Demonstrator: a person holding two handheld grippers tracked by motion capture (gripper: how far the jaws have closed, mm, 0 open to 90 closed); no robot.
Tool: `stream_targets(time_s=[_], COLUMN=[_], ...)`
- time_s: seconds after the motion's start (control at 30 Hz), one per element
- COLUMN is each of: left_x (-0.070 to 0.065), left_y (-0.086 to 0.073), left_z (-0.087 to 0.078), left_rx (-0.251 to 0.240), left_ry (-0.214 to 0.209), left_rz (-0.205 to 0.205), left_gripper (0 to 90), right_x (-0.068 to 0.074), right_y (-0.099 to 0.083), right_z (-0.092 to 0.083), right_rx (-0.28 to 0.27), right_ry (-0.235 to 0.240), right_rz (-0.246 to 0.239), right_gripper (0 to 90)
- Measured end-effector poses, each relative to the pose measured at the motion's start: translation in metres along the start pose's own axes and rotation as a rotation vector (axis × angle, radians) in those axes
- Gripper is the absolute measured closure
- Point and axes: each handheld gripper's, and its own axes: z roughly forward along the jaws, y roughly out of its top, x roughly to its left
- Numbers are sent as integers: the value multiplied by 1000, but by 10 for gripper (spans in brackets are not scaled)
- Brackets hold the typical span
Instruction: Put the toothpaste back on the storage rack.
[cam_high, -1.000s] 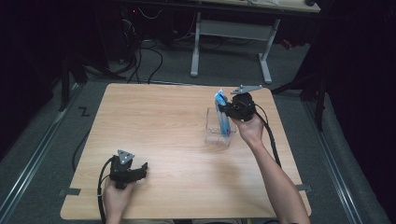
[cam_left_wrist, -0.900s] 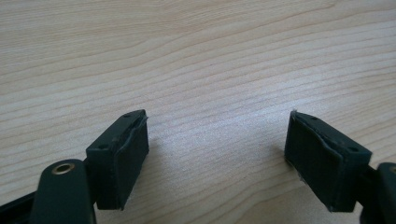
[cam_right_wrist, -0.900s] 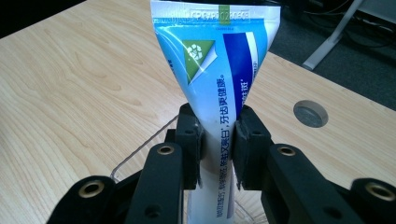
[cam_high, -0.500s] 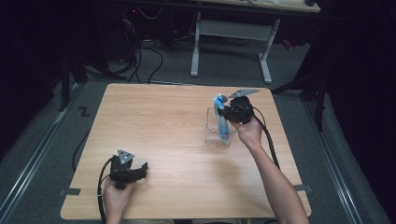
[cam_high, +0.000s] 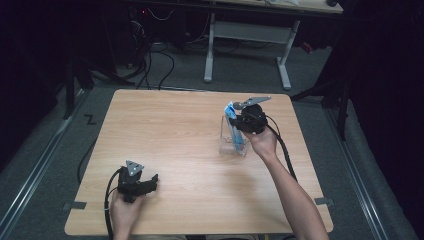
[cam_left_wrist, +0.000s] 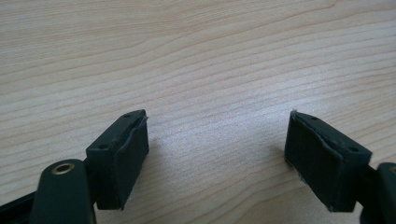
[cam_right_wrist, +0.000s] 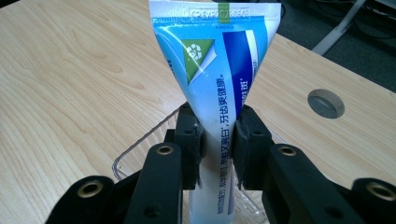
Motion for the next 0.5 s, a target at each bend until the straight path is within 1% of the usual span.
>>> stream_targets(time_s=[0.1,0.23,0.47,0.5], left_x=[0,0,0,0], left_y=[0,0,0,0], left_z=[0,0,0,0], left_rx=[0,0,-1,-1], left_ry=[0,0,-1,-1], left_rz=[0,0,0,0], left_gripper=[222,222,222,222], right_x=[2,6,9,10], right_y=[1,3,5,5], right_z=[3,7,12,12], right_rx=[-3,7,17,18], right_ry=[3,3,2,2], right_rz=[-3,-10,-34,-29], right_gripper=[737,734,727,725])
